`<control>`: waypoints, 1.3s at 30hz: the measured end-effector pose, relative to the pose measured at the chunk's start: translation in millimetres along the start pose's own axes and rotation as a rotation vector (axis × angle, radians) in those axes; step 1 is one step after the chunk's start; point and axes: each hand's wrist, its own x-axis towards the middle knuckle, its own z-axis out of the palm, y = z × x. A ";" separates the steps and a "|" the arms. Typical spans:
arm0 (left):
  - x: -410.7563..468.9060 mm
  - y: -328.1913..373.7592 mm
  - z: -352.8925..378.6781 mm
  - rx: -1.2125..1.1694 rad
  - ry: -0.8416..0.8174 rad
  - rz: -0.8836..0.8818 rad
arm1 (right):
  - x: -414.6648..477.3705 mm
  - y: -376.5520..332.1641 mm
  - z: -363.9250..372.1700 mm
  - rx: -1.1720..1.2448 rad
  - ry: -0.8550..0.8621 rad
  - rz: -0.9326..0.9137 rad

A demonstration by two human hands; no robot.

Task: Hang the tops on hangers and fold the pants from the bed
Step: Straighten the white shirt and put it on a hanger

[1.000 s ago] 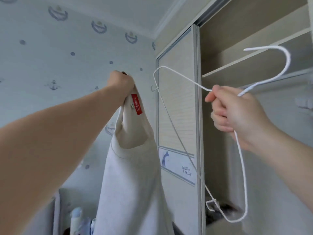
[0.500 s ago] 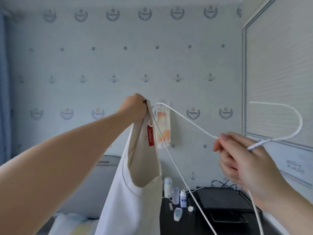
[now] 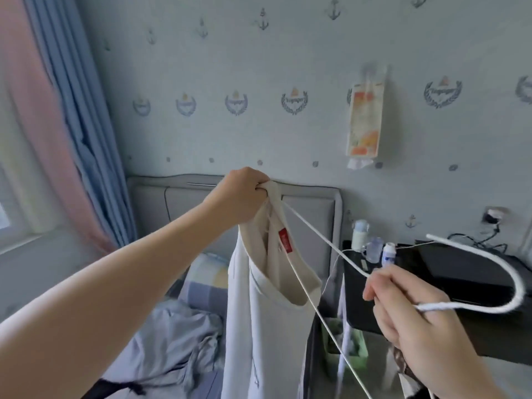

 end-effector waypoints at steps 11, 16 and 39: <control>-81.4 -67.6 55.0 0.113 -0.044 -0.080 | -1.4 79.0 72.4 -0.123 -0.189 0.078; -125.5 -72.5 70.0 0.070 0.007 -0.247 | -5.4 104.8 88.3 -0.054 -0.344 0.079; -223.1 -18.3 135.3 -0.018 -0.107 -0.546 | -37.7 171.3 120.9 0.110 -0.583 0.271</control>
